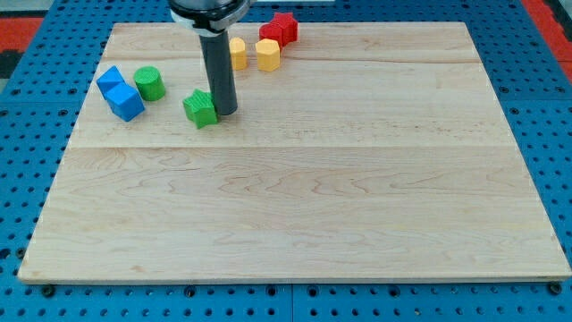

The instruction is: Slide green star closer to blue cube

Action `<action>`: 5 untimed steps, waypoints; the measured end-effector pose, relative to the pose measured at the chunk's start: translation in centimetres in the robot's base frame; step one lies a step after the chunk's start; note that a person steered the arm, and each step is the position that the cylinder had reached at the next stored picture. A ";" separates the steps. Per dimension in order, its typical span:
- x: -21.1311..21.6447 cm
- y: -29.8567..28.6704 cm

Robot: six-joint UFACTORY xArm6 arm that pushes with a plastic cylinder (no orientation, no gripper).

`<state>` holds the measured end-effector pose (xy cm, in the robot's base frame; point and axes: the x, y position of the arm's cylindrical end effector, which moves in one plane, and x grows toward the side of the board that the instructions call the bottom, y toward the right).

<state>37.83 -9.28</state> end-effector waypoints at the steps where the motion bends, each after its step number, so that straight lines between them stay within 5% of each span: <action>1: 0.0 -3.0; 5: -1.1 -6.3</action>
